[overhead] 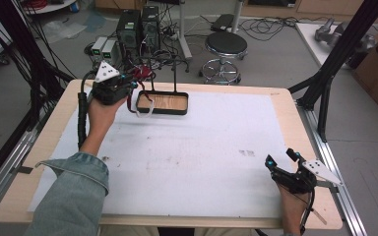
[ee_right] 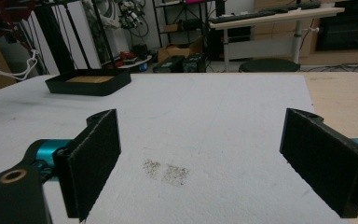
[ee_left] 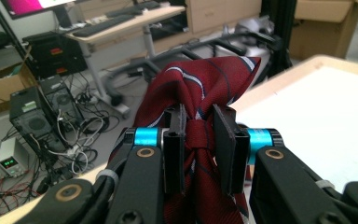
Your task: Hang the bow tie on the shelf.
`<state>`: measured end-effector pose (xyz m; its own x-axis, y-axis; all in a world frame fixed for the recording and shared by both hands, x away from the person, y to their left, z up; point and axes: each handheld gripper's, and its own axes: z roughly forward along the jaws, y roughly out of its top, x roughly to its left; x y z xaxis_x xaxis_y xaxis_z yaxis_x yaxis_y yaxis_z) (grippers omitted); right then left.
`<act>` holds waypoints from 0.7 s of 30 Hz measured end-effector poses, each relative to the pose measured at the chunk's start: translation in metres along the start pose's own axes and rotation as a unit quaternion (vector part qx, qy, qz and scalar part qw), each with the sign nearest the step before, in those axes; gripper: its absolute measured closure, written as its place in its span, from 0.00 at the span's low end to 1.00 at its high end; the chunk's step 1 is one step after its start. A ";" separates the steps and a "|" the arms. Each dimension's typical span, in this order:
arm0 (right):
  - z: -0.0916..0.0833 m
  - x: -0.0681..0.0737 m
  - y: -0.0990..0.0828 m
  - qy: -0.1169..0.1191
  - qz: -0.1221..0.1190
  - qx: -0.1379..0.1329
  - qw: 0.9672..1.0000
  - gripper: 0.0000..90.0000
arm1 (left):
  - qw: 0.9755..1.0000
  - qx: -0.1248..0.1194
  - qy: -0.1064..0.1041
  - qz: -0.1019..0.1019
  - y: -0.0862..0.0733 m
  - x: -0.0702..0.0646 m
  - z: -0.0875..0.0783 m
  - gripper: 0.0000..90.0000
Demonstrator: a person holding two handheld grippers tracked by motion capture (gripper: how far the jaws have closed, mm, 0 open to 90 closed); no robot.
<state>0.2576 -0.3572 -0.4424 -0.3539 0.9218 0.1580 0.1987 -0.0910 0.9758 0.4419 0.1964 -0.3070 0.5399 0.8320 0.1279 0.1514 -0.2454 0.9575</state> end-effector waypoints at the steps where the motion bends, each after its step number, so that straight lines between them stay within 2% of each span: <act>1: 0.000 0.000 0.000 0.000 -0.001 0.001 1.000 0.12 | 1.000 -0.002 0.005 -0.001 0.002 0.005 0.001 0.83; 3: 0.000 0.000 0.000 0.000 0.000 0.001 1.000 0.13 | 1.000 -0.006 0.019 -0.005 0.006 0.014 0.003 0.83; 7: 0.000 -0.001 0.000 0.000 0.002 0.001 1.000 0.13 | 0.999 -0.013 0.031 -0.011 0.012 0.025 0.010 0.83; 9: 0.000 -0.001 0.000 0.000 0.002 0.001 1.000 0.13 | 0.999 -0.017 0.030 -0.018 0.015 0.028 0.014 0.83; 10: 0.000 -0.001 0.000 0.001 0.002 0.003 1.000 0.13 | 0.999 -0.021 0.038 -0.017 0.016 0.029 0.016 0.83; 14: 0.000 -0.001 0.000 0.002 0.000 0.002 1.000 0.12 | 0.999 -0.010 0.043 -0.018 0.019 0.032 0.027 0.83; 15: 0.000 -0.001 0.000 0.003 0.001 0.002 1.000 0.12 | 0.998 -0.003 0.056 -0.013 0.020 0.033 0.029 0.83; 17: 0.000 -0.001 0.000 0.004 0.001 0.002 1.000 0.13 | 0.998 -0.004 0.060 -0.014 0.020 0.034 0.030 0.83; 18: 0.001 -0.001 0.000 0.004 -0.002 0.002 1.000 0.12 | 0.997 -0.002 0.070 -0.014 0.020 0.035 0.030 0.83; 20: 0.001 0.000 0.000 0.005 0.000 0.004 1.000 0.13 | 0.997 -0.010 0.072 -0.020 0.020 0.040 0.029 0.83; 21: 0.001 0.000 0.000 0.005 -0.002 0.004 1.000 0.12 | 0.997 -0.015 0.079 -0.022 0.020 0.042 0.029 0.83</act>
<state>0.2585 -0.3569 -0.4428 -0.3644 0.9180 0.1565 0.2056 -0.0846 0.9750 0.4916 0.2121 -0.2896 0.3960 0.9099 0.1233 0.1457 -0.1949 0.9699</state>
